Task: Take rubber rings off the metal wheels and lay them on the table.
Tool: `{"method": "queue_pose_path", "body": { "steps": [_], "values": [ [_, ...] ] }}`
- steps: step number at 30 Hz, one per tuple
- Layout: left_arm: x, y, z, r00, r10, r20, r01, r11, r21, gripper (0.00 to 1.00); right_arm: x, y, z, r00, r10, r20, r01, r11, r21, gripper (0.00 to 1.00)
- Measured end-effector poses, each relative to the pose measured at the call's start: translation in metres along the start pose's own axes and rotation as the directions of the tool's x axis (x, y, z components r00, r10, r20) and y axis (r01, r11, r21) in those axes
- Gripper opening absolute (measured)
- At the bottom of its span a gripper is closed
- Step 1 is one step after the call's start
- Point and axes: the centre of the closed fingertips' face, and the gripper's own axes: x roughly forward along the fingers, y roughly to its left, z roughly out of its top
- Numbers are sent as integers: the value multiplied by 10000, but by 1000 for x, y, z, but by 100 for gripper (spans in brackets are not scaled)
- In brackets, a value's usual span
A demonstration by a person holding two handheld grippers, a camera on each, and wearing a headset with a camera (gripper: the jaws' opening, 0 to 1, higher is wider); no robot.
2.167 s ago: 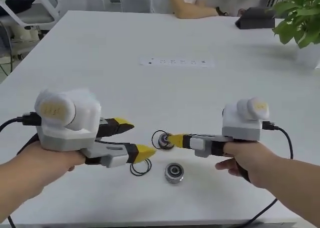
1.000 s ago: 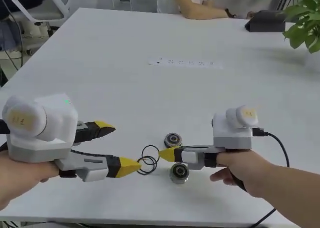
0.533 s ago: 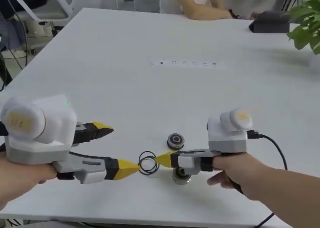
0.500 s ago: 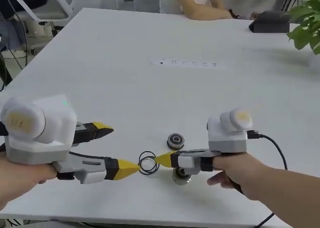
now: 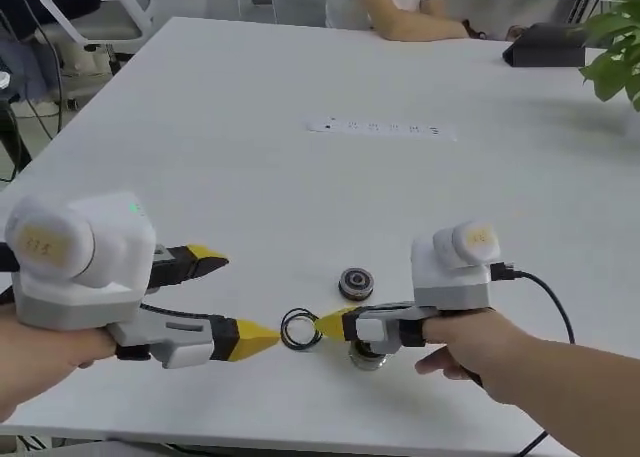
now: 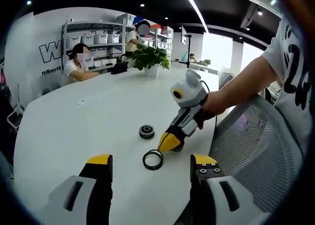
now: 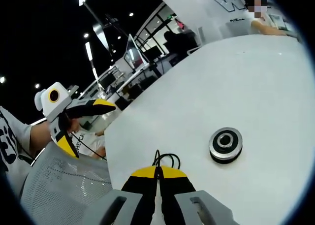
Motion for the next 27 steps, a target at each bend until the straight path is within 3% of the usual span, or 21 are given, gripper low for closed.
{"method": "queue_pose_path", "body": {
  "steps": [14, 27],
  "values": [
    [-1, 0, -1, 10000, 27, -61, -27, 10000, 52, 61, 0, -4, -1, 9997, -225, -104, 224, 9997, -139, 0],
    [-2, -1, -1, 9999, 21, -130, -20, 10000, 60, 61, 0, -6, -2, 9991, -373, -201, 362, 9979, -546, 7]
  ]
}}
